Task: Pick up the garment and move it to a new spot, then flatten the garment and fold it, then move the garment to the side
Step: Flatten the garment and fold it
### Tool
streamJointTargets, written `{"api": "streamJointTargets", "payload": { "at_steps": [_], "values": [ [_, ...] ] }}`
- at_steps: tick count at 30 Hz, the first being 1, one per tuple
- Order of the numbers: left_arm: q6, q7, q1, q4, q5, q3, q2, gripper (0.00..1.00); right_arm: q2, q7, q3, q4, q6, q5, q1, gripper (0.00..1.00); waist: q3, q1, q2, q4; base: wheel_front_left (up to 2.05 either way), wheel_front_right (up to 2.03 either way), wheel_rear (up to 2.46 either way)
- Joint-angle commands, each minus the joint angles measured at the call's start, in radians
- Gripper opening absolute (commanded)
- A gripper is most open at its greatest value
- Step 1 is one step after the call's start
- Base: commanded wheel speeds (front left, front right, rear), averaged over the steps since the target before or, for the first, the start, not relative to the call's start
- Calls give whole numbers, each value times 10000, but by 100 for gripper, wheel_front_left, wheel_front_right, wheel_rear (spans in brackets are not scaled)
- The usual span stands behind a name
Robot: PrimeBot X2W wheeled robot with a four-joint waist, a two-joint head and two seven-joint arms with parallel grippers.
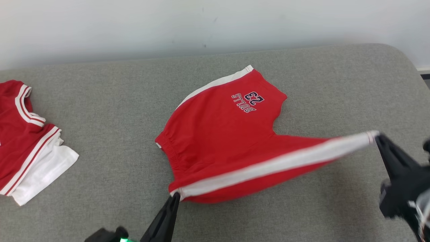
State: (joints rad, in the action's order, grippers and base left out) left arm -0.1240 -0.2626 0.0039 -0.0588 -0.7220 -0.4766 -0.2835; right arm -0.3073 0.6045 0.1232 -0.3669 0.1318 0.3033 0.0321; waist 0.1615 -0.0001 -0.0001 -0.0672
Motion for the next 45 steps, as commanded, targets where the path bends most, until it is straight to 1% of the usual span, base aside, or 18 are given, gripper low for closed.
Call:
{"api": "streamJointTargets", "payload": {
  "at_steps": [1,7,9,11,15,21,29,32,42,43,44,45],
  "values": [
    [-36,-32,-263,155,6,-23,73,0,-73,-199,-181,442,-20,-39,480,0,30,1,1,2,0,0,0],
    [-64,21,-1655,969,-89,-174,481,0,-256,-1102,-1209,3255,-20,-294,3166,0,421,1,1,324,0,0,0],
    [-68,42,-2138,1281,-149,-158,639,0,-249,-1468,-1388,4242,-20,-443,4086,0,608,1,1,506,0,0,0],
    [-67,71,-2632,1601,-170,-138,805,0,-378,-1811,-1677,5155,-20,-622,4951,0,823,1,1,724,0,0,0],
    [-67,183,-3514,2317,-328,-100,1168,0,-527,-2316,-2126,6821,-20,-952,6362,0,1211,1,1,1168,0,0,0],
    [-54,347,-4994,3427,-486,-216,1555,0,-747,-2932,-2421,8894,-20,-1181,8043,0,1777,1,1,1812,0,0,0],
    [-56,357,-6662,4623,-502,-495,1869,0,-689,-3879,-2326,10796,-20,-1421,9860,0,2546,1,1,2520,0,0,0],
    [-57,292,-7097,4916,-612,-580,1937,0,-472,-4139,-2393,11381,-20,-1335,10343,0,2727,1,1,2651,0,0,0],
    [-60,56,-7910,5912,-898,-887,2146,0,-133,-4898,-2588,13188,-20,-1667,11281,0,3074,1,1,2916,0,0,0],
    [-60,34,-7975,6001,-874,-907,2160,44,-119,-5060,-2503,13311,-20,-1723,11403,21,3086,1,1,2924,0,0,0],
    [-60,29,-8034,6116,-867,-944,2179,100,-96,-5158,-2393,13472,-20,-1770,11498,100,3094,1,1,2926,0,0,0],
    [-60,12,-8093,6184,-858,-963,2189,100,-46,-5266,-2311,13621,-20,-1825,11542,100,3095,1,1,2928,0,0,0]
  ]
}}
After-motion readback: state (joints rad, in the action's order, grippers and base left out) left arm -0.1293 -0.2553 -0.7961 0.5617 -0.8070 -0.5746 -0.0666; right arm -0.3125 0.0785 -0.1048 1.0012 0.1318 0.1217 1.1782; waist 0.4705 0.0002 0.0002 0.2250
